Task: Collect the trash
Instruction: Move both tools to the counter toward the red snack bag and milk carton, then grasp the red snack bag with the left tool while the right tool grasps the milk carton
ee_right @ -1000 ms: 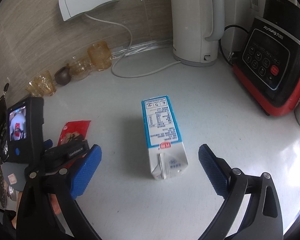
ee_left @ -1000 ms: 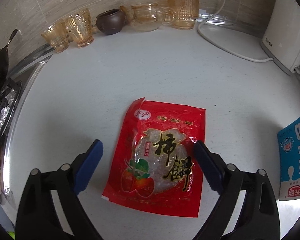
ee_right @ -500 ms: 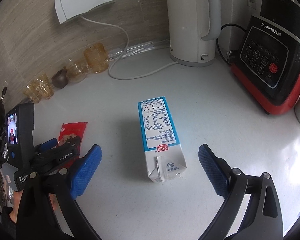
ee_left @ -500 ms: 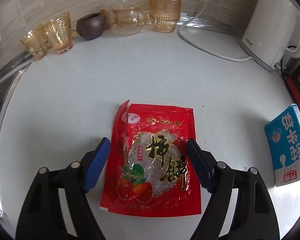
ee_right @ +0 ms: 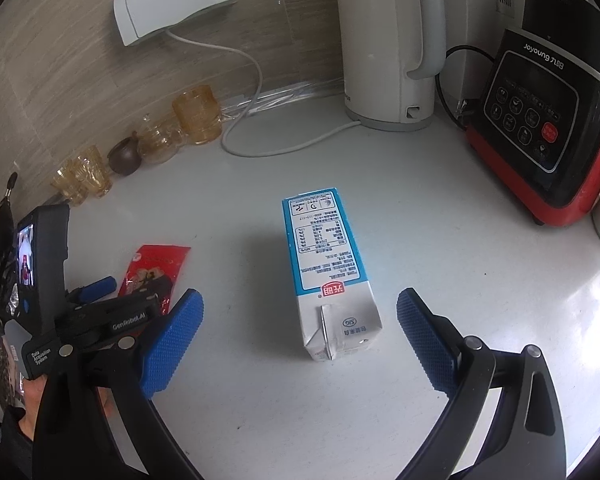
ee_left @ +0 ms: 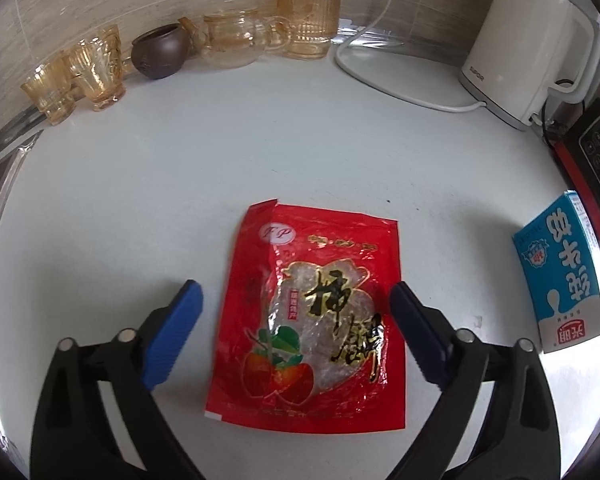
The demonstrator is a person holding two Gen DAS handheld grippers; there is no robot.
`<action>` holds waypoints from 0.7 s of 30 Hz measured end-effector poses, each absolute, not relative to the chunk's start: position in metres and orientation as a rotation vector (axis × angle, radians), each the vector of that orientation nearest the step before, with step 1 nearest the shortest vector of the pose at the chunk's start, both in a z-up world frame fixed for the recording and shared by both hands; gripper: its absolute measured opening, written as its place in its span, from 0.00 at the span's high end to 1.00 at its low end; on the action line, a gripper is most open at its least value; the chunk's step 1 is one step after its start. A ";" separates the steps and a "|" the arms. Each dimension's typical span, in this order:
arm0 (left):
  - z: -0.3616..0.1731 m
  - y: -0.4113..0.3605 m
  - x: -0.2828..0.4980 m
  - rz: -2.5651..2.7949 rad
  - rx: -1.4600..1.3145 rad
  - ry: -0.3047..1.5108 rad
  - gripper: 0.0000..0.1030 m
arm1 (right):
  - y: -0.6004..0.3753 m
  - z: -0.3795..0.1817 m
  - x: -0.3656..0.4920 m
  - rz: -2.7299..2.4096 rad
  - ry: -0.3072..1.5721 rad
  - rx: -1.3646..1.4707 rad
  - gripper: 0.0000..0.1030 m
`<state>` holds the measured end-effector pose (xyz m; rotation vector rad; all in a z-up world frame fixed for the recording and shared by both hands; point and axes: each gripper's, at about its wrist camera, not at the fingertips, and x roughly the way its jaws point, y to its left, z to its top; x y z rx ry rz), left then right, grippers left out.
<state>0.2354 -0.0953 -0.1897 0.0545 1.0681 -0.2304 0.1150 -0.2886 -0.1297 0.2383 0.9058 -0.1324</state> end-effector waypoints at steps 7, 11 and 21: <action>-0.190 -0.101 0.234 -0.266 0.059 1.081 0.07 | -0.288 -0.134 0.117 -0.129 0.914 0.244 0.06; -0.184 -0.104 0.233 -0.293 0.060 1.065 0.07 | -0.289 -0.136 0.118 -0.128 0.919 0.247 0.06; -0.190 -0.123 0.231 -0.312 0.142 1.070 0.08 | -0.290 -0.139 0.119 -0.132 0.923 0.253 0.06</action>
